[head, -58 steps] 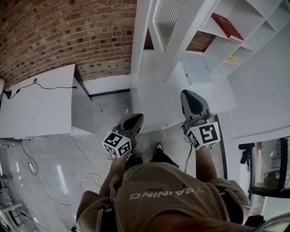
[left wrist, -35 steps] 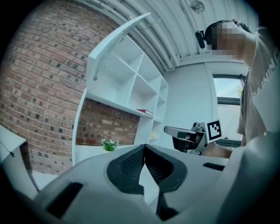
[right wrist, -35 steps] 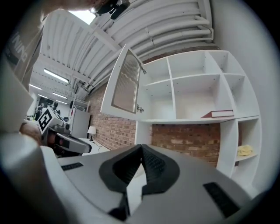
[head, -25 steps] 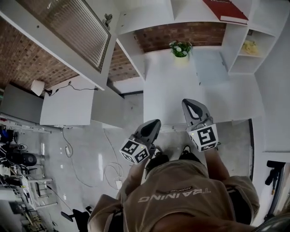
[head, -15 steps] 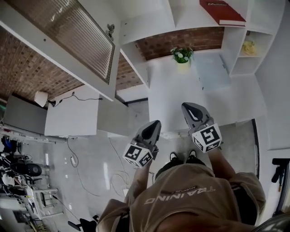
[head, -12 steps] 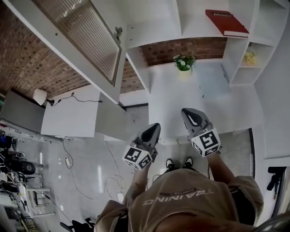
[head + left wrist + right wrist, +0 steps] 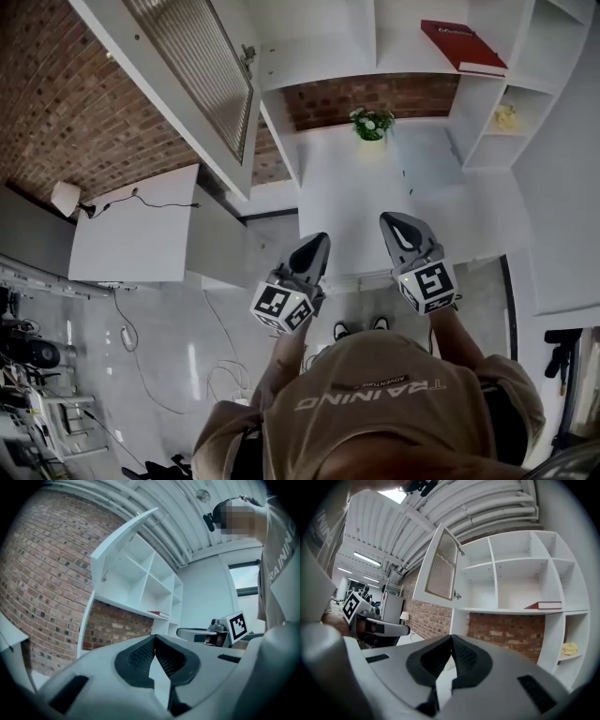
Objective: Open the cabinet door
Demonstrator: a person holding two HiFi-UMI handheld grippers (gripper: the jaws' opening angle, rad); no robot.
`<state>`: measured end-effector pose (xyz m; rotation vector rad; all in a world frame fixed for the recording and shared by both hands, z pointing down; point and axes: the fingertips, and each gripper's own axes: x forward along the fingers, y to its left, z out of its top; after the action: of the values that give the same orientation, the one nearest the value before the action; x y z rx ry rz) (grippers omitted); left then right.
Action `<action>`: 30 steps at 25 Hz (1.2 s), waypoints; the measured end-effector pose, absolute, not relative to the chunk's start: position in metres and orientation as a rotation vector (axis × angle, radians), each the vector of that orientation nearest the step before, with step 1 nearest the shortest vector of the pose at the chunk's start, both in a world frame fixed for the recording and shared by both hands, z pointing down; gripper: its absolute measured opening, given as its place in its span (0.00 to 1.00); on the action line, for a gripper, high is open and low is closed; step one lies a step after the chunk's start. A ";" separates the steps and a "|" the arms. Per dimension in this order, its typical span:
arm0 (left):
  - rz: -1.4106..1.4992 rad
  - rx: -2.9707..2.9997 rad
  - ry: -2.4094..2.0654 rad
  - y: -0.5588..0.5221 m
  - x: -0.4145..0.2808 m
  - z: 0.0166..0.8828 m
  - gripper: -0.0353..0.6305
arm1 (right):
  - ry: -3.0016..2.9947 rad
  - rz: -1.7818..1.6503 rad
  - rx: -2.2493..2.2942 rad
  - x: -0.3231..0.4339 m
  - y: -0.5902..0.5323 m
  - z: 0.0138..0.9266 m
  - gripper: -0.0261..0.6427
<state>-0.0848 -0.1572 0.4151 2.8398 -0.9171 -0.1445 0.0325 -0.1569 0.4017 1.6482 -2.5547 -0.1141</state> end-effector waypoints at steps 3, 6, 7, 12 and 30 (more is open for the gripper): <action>-0.156 2.853 -0.880 -0.152 -0.078 0.411 0.06 | -2.556 -0.091 1.665 0.038 -0.152 0.396 0.06; -0.134 2.873 -0.841 -0.151 -0.071 0.406 0.06 | -2.647 0.019 1.664 0.037 -0.150 0.387 0.06; -0.124 2.882 -0.838 -0.152 -0.072 0.404 0.06 | -2.669 0.039 1.663 0.034 -0.150 0.384 0.06; -0.142 2.880 -0.803 -0.142 -0.069 0.409 0.06 | -2.616 -0.037 1.639 0.032 -0.142 0.385 0.06; -0.167 2.857 -0.737 -0.142 -0.061 0.428 0.06 | -2.477 -0.005 1.673 0.045 -0.132 0.402 0.06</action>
<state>-0.0612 -0.1418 0.4284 2.8575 -0.7367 -0.1669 0.0450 -0.1318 0.4017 1.6734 -2.4768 -0.0047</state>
